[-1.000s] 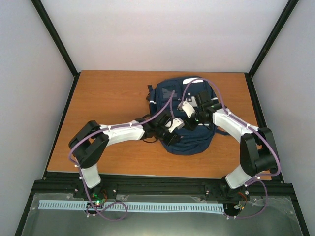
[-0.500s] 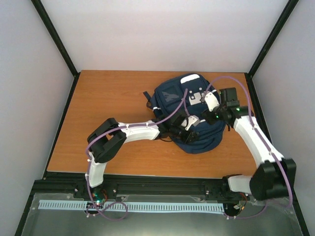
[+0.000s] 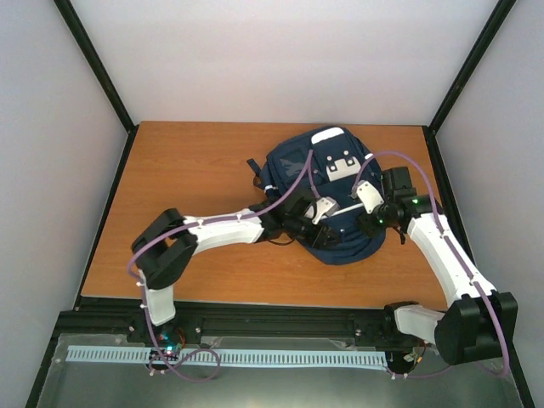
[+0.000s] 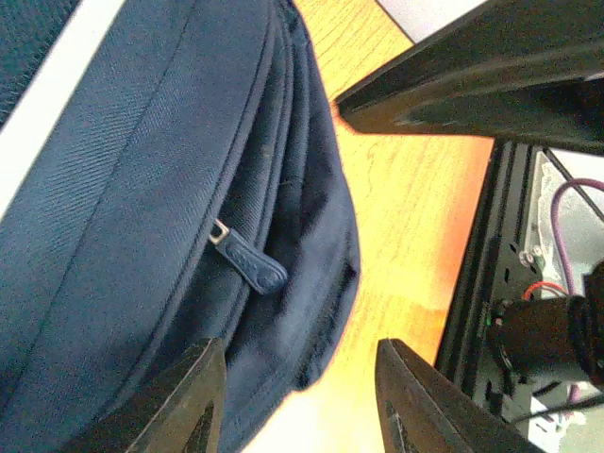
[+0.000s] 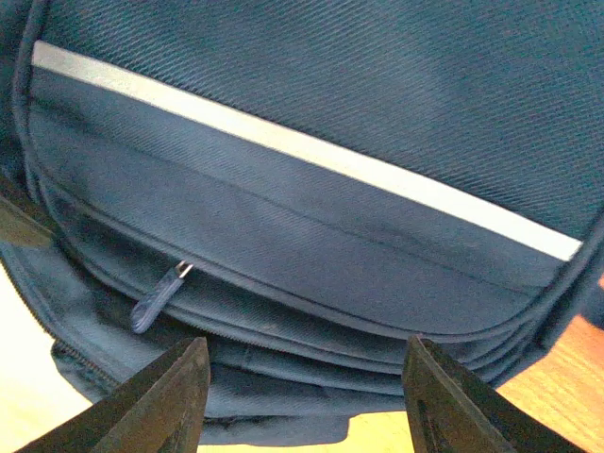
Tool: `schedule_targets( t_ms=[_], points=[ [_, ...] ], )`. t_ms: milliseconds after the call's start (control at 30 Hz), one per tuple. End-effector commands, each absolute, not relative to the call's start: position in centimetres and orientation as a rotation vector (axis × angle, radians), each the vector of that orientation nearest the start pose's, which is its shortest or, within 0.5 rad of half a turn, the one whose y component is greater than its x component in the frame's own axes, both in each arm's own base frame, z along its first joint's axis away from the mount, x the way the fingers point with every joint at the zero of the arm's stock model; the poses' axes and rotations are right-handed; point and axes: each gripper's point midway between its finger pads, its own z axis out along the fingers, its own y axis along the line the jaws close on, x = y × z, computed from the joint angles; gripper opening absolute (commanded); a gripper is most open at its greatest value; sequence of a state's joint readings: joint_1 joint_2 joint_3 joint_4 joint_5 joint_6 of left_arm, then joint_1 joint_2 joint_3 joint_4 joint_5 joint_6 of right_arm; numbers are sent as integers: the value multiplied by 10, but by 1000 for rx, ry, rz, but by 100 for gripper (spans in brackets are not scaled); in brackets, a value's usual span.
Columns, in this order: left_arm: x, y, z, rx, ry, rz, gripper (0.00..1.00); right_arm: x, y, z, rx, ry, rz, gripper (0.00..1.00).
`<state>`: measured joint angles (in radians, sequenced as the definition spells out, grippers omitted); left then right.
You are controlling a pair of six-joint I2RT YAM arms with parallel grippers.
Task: Pack the student bag
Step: Zip the student bag at the center of the board.
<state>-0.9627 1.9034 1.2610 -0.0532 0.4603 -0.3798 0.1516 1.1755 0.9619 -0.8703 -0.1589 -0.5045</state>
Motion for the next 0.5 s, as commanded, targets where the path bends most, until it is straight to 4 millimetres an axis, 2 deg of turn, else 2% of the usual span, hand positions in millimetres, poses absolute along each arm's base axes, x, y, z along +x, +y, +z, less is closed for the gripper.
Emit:
schedule_targets(
  t_ms=[0, 33, 167, 300, 467],
  points=[
    [226, -438, 153, 995, 2233, -1063, 46, 268, 78, 145, -936, 2517, 189, 57],
    [225, -433, 153, 1002, 2235, -1044, 49, 268, 81, 144, -940, 2524, 209, 57],
    [224, -416, 146, 954, 2271, -978, 50, 270, 90, 135, -951, 2559, 287, 57],
    [234, -402, 145, 805, 2287, -923, 50, 271, 101, 127, -979, 2592, 346, 57],
    [244, -387, 132, 643, 2338, -861, 50, 272, 115, 121, -1011, 2614, 420, 58]
  ],
)
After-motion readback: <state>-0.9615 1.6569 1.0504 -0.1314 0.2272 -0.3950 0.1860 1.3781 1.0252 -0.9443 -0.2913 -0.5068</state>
